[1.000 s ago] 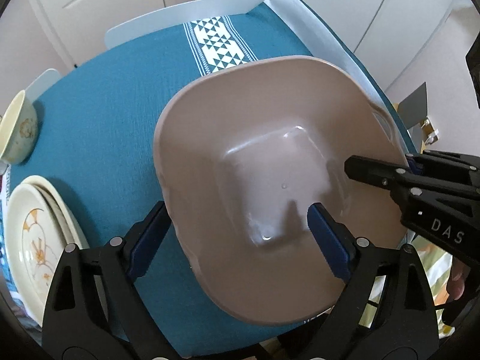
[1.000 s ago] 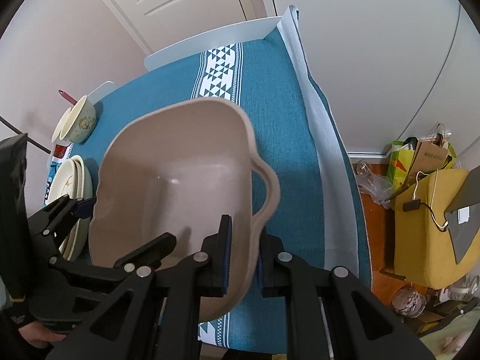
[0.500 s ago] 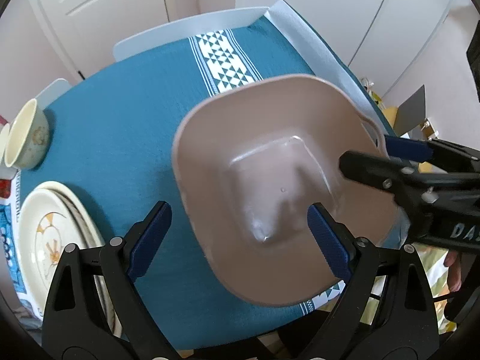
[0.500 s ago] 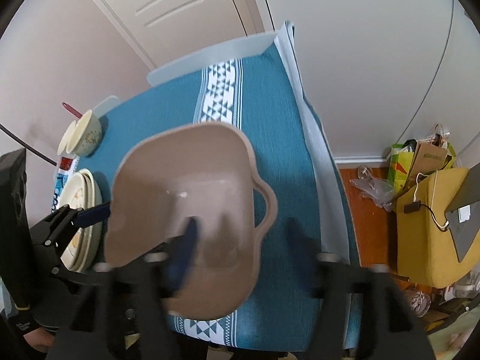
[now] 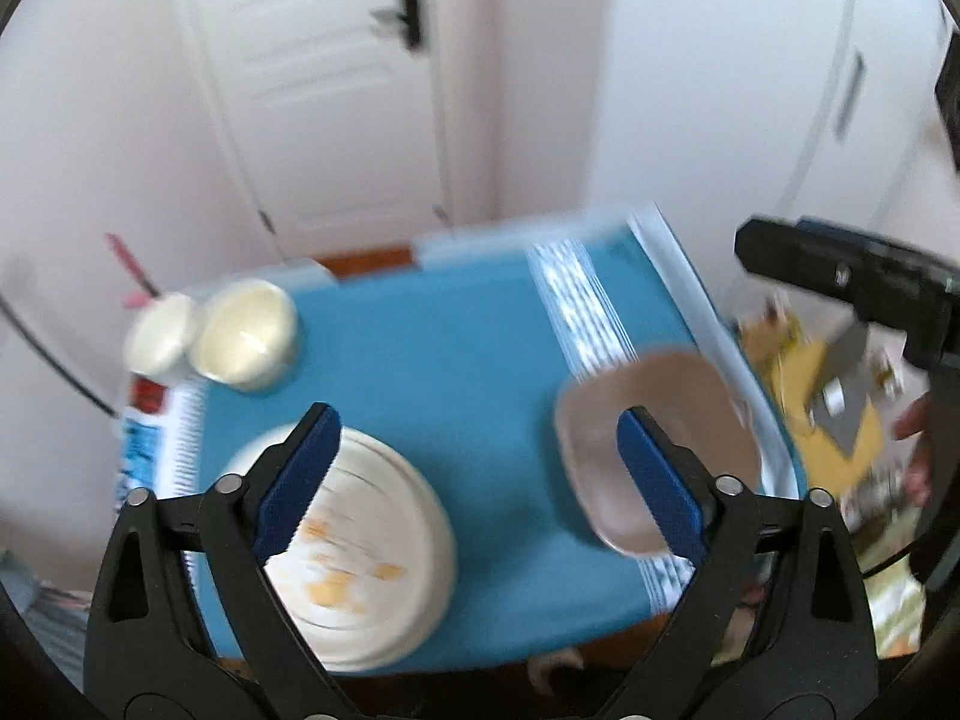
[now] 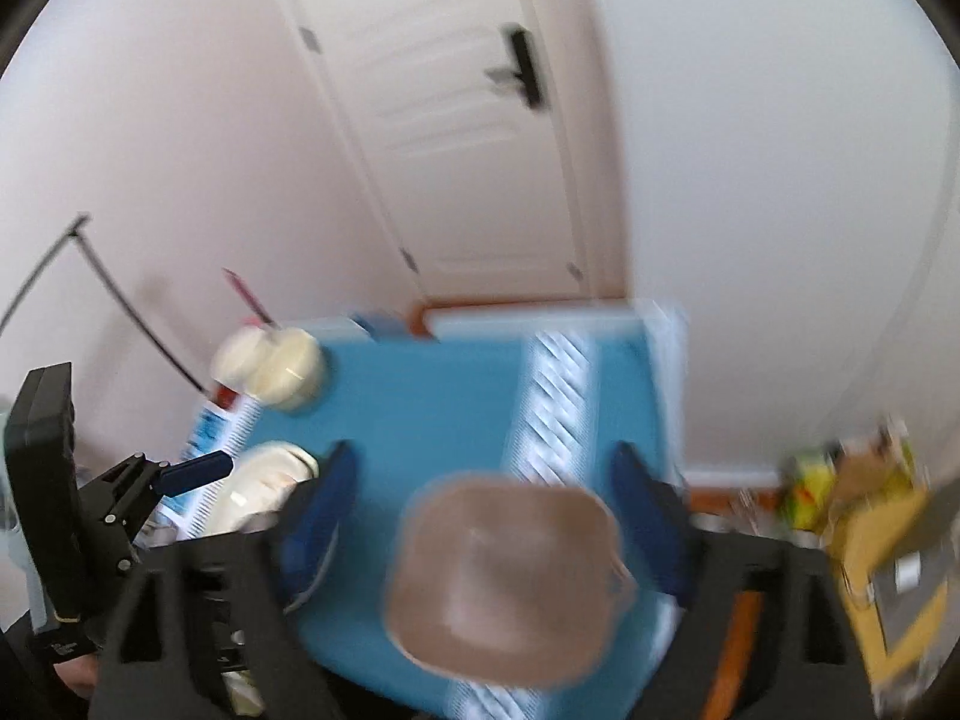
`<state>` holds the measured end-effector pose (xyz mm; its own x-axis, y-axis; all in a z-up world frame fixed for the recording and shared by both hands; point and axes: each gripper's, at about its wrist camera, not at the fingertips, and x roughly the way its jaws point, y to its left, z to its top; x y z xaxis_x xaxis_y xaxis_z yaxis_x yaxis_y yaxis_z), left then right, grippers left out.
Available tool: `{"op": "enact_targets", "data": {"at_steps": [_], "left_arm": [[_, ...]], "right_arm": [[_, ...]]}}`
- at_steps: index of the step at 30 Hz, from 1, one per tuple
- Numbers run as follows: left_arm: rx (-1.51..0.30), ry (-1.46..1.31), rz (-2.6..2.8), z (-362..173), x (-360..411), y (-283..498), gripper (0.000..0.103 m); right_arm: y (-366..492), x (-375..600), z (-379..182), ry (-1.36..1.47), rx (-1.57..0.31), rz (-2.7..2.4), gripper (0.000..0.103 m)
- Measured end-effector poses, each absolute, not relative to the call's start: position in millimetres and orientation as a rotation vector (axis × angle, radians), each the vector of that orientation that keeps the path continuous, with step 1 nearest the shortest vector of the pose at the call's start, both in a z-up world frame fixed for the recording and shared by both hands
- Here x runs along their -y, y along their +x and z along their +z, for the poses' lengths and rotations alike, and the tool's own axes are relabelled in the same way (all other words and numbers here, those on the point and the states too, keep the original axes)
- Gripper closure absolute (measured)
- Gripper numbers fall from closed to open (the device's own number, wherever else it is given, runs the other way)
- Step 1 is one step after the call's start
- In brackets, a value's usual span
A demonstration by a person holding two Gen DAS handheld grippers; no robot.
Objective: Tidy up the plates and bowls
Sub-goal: 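Lower the beige basin onto the cloth and open both grippers, then grasp the rim of the cream bowl with both grippers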
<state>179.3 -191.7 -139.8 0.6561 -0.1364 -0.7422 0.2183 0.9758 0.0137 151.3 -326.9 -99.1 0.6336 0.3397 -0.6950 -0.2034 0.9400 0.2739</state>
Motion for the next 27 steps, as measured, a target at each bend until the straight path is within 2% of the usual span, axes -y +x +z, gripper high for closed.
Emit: {"op": "enact_targets", "data": {"at_steps": [1, 4, 8, 13, 17, 21, 23, 25, 27], "left_arm": [[-0.797, 0.086, -0.172, -129, 178, 179, 0.0], [-0.735, 0.032, -0.108, -104, 136, 183, 0.0], [-0.758, -0.024, -0.036, -97, 74, 206, 0.0], [-0.866, -0.149, 0.006, -127, -3, 246, 0.0], [-0.982, -0.214, -0.027, -172, -43, 283, 0.001], [-1.088, -0.252, -0.074, -212, -68, 313, 0.019], [-1.123, -0.261, -0.098, -229, -72, 326, 0.023], [-1.149, -0.263, -0.128, -247, -71, 340, 0.032], [-1.177, -0.257, -0.164, -263, -68, 354, 0.039]], "right_arm": [[154, 320, -93, 0.172, -0.804, 0.334, 0.005], [171, 281, -70, 0.15, -0.741, 0.408, 0.004], [202, 229, -62, 0.099, -0.775, 0.464, 0.004], [236, 176, -68, 0.096, -0.815, 0.435, 0.004], [281, 132, -104, 0.113, -0.962, 0.416, 0.004], [316, 98, -155, 0.15, -1.103, 0.375, 0.005], [329, 85, -182, 0.155, -1.165, 0.341, 0.01], [338, 78, -206, 0.183, -1.225, 0.325, 0.025], [345, 72, -225, 0.2, -1.269, 0.308, 0.033]]}}
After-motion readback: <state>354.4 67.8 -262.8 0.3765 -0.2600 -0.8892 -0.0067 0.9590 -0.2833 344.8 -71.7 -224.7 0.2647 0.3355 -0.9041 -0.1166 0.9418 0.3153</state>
